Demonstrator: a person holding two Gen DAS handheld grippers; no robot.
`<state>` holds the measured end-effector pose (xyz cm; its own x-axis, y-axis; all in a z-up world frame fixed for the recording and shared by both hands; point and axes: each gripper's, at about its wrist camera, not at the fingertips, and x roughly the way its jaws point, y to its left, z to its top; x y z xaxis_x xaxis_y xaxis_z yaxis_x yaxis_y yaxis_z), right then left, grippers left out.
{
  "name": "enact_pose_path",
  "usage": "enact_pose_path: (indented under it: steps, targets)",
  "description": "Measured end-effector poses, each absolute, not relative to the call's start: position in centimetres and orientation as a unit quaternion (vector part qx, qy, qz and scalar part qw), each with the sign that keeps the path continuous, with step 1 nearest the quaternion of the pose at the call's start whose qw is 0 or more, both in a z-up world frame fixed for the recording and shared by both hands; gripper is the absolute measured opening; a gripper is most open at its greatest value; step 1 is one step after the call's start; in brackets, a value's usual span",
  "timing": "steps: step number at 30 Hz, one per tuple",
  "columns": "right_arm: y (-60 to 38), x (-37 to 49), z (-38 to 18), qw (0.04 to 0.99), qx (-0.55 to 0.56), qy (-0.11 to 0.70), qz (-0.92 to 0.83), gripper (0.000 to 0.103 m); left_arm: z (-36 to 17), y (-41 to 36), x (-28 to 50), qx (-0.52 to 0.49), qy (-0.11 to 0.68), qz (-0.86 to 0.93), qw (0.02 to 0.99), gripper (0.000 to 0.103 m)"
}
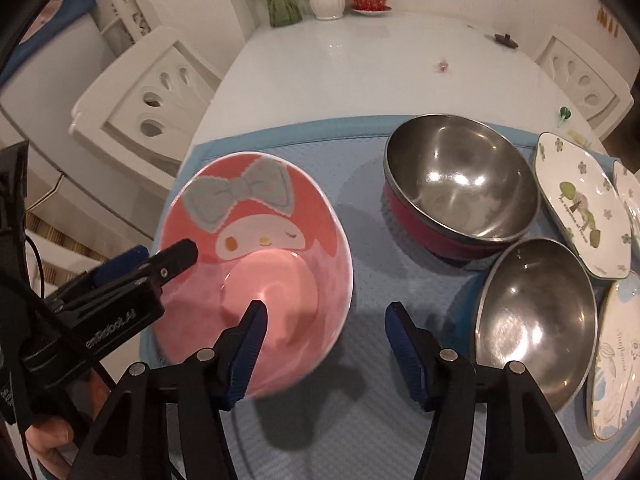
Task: Organize plates and bowls
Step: 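Move both grippers to the pink cartoon bowl and grasp its rim, then lift the pink bowl with both grippers and lower it onto the mat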
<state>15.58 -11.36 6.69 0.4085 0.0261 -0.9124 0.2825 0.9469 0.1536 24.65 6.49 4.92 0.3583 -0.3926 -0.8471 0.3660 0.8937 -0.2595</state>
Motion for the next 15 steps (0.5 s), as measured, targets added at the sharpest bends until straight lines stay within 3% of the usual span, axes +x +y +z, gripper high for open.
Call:
enact_pose_path:
  steps: [2, 6, 8, 10, 15]
  targets:
    - [-11.3, 16.2, 6.1, 0.824, 0.14, 0.543, -0.078, 0.05, 4.3, 6.3, 24.7, -0.022, 0.525, -0.244, 0.815, 0.049]
    - [-11.4, 16.7, 5.0, 0.817, 0.147, 0.553, -0.068, 0.031, 3.2, 6.1, 24.8, -0.049, 0.54, -0.264, 0.797, 0.02]
    - [-11.3, 16.7, 4.7, 0.816, 0.149, 0.555, -0.066, 0.027, 2.9, 6.0, 24.7, -0.061, 0.542, -0.271, 0.793, 0.013]
    - [-11.3, 16.5, 4.5, 0.815, 0.15, 0.556, -0.063, 0.019, 2.8, 5.7, 24.5, -0.061, 0.541, -0.274, 0.793, 0.011]
    - [-11.0, 15.8, 5.7, 0.826, 0.132, 0.545, -0.062, 0.018, 3.8, 5.3, 23.6, -0.057, 0.532, -0.269, 0.801, 0.01]
